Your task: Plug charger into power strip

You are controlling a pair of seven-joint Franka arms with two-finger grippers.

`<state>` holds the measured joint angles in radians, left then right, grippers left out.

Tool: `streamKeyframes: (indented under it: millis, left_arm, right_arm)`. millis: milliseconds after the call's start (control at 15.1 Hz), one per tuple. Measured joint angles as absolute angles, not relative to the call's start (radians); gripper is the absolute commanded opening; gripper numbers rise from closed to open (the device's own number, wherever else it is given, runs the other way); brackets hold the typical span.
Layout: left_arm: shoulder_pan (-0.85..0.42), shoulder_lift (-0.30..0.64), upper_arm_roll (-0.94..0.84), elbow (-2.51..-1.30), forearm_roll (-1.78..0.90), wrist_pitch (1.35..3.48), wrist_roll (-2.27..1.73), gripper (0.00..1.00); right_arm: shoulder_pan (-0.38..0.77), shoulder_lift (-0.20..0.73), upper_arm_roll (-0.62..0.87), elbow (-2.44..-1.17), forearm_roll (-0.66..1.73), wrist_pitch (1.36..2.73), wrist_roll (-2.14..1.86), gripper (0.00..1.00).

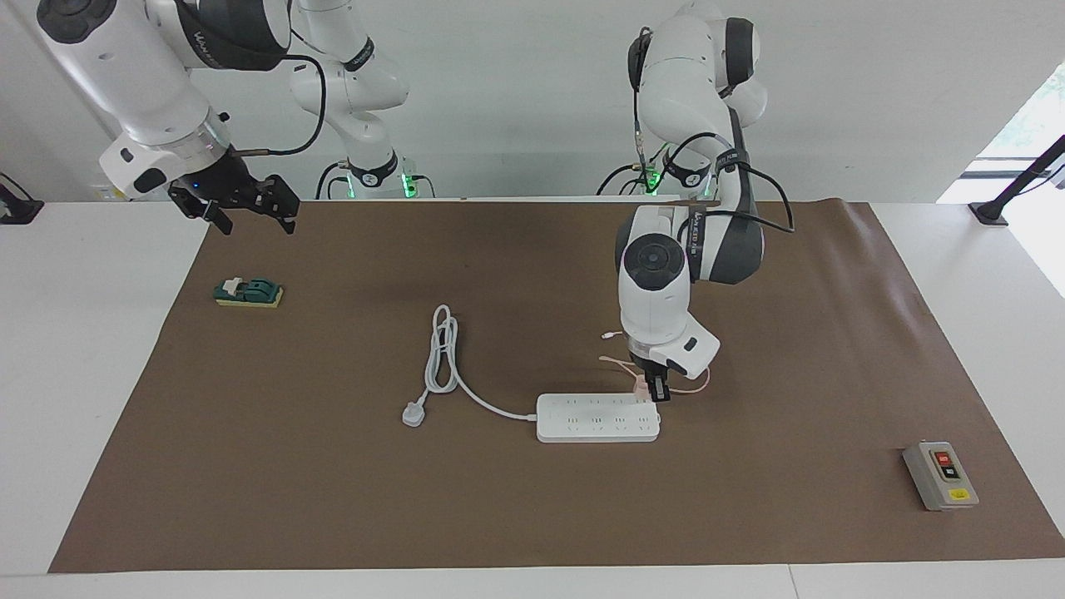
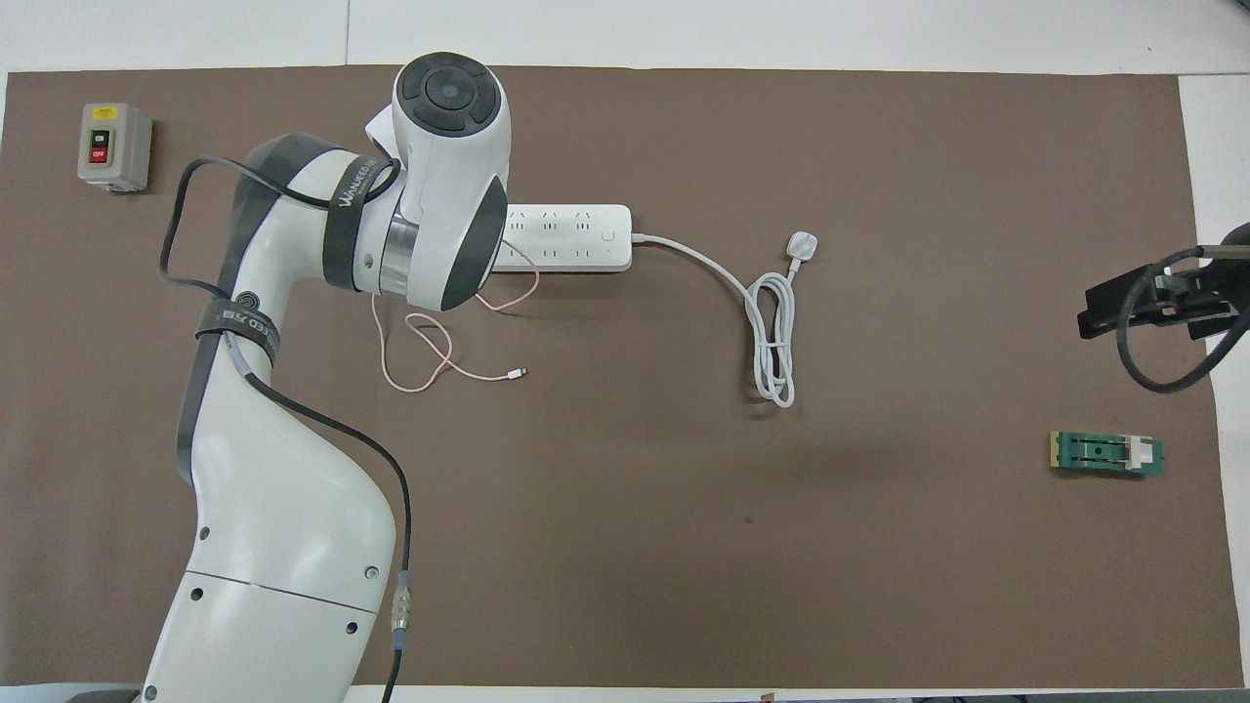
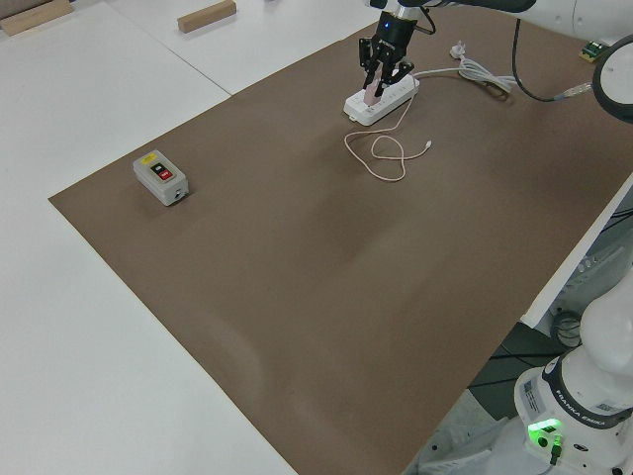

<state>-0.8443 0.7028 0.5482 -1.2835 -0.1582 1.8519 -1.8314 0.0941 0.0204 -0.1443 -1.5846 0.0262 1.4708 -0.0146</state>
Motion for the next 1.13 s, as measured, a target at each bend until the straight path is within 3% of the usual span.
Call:
streamKeyframes:
  millis: [1127]
  left_arm:
    - [-0.844,0.717,0.547,-1.291,-0.158,1.872,-1.821,0.0]
  right_arm:
    - [0.094,0.02,-0.144,-1.585,0.026,1.471,-0.015,1.0]
